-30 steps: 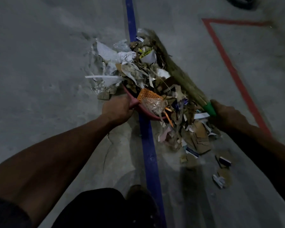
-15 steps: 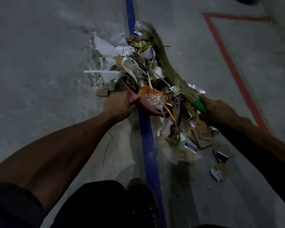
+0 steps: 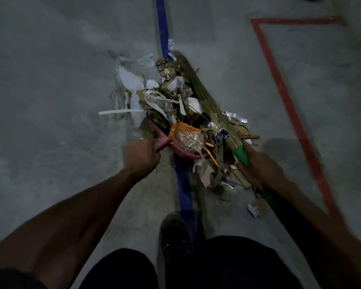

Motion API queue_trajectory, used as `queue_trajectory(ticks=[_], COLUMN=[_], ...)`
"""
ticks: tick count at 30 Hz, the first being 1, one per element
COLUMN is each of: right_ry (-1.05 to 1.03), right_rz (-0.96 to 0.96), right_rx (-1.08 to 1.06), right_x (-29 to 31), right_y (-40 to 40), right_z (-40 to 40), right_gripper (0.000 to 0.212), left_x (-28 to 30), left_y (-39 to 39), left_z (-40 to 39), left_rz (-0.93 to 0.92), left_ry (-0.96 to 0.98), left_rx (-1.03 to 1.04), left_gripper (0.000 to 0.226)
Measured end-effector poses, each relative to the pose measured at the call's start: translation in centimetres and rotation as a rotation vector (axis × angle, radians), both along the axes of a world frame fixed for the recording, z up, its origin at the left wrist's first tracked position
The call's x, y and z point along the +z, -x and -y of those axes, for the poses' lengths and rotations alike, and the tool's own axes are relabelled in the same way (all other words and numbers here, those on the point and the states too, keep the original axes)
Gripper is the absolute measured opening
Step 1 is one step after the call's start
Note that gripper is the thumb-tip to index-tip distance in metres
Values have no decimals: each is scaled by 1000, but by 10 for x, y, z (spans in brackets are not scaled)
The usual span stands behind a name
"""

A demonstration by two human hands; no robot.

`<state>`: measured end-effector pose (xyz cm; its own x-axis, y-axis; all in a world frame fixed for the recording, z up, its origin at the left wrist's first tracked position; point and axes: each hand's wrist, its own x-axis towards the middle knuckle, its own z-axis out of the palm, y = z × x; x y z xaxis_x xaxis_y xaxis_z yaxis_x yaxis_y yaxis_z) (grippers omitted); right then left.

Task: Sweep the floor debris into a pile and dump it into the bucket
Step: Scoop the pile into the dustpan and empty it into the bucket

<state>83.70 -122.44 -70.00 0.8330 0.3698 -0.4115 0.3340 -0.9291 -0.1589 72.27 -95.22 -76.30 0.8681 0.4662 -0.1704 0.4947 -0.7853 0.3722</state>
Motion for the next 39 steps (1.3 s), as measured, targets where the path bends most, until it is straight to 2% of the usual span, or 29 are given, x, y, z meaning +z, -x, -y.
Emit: queue_trajectory(ticks=[4, 13, 19, 28, 32, 39], right_ry=[-7, -33, -32, -107, -87, -86], right_rz=[-65, -154, -174, -124, -72, -104], right_rx=[-71, -168, -211, -309, -344, -553], right_x=[79, 305, 400, 493, 514, 539], right_y=[24, 50, 53, 101, 128, 183], right_z=[5, 16, 28, 33, 25, 3], right_gripper=[60, 66, 69, 67, 63, 67], left_x=[84, 307, 411, 508, 527, 552], left_y=[16, 34, 41, 62, 66, 74], left_z=[12, 35, 47, 50, 41, 13], left_rz=[-72, -149, -154, -97, -124, -115], left_ry=[28, 26, 36, 85, 72, 68], left_rx=[21, 53, 87, 42, -31, -241], left_gripper=[13, 14, 14, 13, 12, 7])
